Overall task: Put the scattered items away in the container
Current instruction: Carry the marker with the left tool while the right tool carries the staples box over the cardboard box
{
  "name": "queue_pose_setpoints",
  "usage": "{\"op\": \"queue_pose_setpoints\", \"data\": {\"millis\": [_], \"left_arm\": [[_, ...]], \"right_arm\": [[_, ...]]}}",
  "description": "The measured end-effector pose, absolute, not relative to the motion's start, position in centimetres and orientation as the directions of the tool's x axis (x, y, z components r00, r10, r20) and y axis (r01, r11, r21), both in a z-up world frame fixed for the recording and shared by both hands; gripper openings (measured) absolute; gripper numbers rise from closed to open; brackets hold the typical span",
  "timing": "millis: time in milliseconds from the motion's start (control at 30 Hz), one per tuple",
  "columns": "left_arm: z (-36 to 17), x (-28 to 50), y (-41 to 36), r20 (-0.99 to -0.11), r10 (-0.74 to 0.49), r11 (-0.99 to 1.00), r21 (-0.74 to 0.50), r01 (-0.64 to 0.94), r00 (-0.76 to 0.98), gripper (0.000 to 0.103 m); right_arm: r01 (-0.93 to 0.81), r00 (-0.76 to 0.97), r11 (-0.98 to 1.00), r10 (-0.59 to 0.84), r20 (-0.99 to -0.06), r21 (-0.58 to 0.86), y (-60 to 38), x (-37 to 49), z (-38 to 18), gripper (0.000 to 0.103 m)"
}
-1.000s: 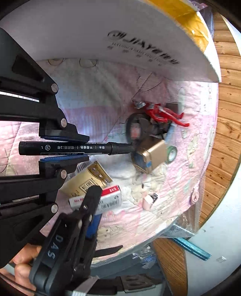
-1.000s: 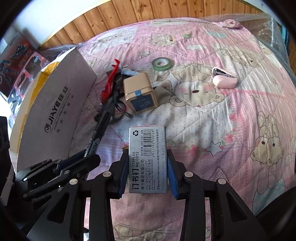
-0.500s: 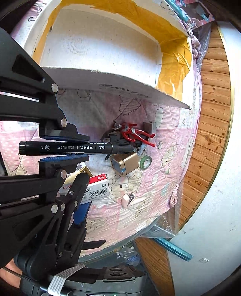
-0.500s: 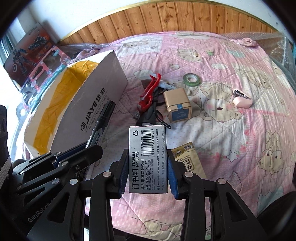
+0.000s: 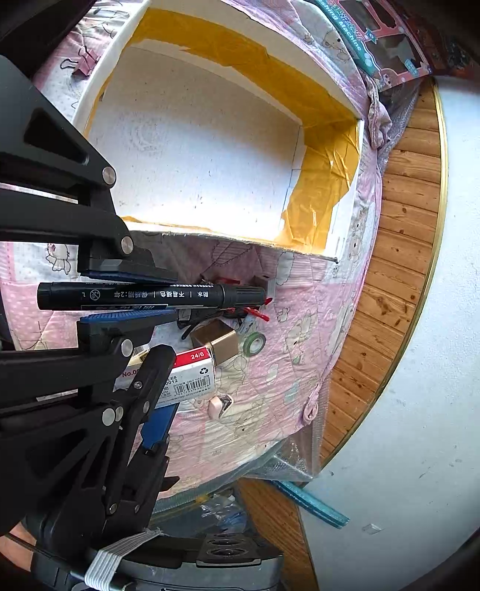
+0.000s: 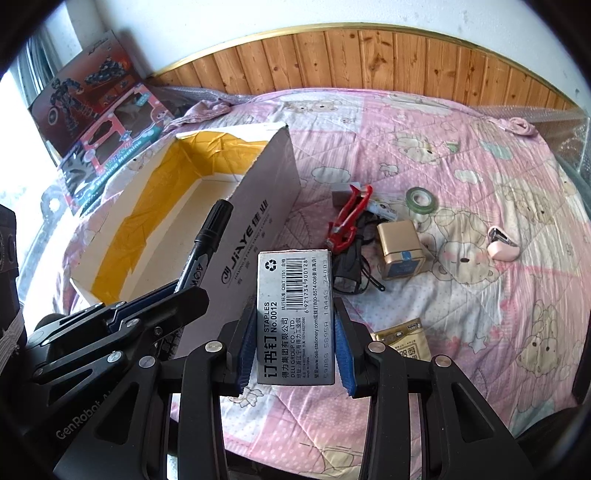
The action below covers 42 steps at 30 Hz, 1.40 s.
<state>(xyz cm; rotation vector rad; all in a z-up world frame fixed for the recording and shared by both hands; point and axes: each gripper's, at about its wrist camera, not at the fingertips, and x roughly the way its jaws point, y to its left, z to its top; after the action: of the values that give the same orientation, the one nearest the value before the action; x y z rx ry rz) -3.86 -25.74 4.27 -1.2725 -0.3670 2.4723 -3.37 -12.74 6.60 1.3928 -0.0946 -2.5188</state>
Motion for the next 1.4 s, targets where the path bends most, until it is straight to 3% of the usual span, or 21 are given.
{"op": "queue_pose_setpoints", "data": {"millis": [867,1400], "left_arm": [[7.0,-3.7,-34.3,-0.684,0.353,-0.907,-0.416,-0.056,-0.638,0.014],[5.9,-4.6,-38.7,-0.695,0.308,-0.902,-0.431,0.034,-0.650,0.014]], "right_arm": [[0.353,-0.502,-0.924,-0.320,-0.803,0.148,-21.6,-5.1,9.5,0.040],[0.427,-0.473,-0.894,-0.350,-0.809,0.137,-25.6,-6.5,9.2,0.040]]}}
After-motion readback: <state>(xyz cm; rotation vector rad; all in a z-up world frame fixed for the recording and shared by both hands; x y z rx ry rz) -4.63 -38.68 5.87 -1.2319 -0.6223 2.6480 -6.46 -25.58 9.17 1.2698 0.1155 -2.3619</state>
